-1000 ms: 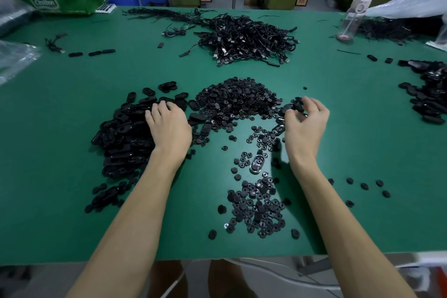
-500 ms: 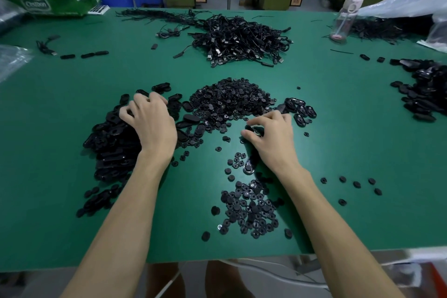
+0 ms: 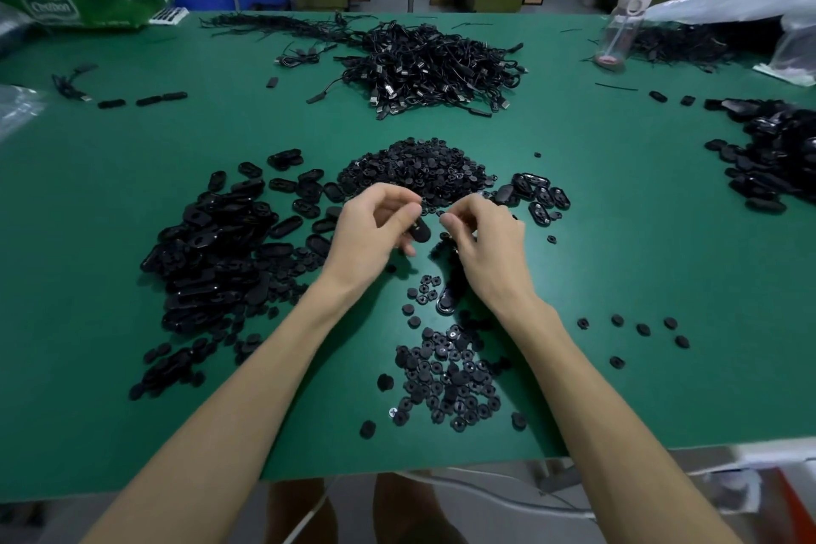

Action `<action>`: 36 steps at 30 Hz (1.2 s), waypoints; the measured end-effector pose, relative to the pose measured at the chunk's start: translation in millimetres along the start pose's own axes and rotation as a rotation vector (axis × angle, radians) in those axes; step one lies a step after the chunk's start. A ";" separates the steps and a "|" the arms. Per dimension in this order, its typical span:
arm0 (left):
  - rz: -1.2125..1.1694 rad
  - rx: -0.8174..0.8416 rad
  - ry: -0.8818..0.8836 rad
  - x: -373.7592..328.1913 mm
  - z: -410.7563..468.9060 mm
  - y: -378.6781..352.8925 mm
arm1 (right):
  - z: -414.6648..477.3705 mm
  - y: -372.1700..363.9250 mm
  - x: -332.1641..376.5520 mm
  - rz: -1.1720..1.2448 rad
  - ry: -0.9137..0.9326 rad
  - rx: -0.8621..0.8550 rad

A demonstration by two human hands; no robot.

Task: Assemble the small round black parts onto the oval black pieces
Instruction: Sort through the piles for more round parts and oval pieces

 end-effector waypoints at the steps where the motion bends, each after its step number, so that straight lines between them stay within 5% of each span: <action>1: -0.050 0.011 0.013 1.1 -1.0 -3.1 | -0.4 4.0 -0.5 0.092 -0.014 -0.013; 10: -0.118 -0.018 0.043 9.0 -2.5 0.3 | 4.2 3.6 -19.3 0.746 -0.220 0.114; 36: -0.309 -0.090 0.107 15.3 -4.2 -0.4 | 1.5 -6.1 -9.4 0.831 -0.156 0.235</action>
Point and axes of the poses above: each hand's wrist, its own z-axis towards the middle knuckle, its own y-axis out of the back of the hand, x = y × z, the point moved 10 cm from there along z, towards the middle knuckle, and after that the axes turned 10 degrees about -y, right-handed, at the moved point
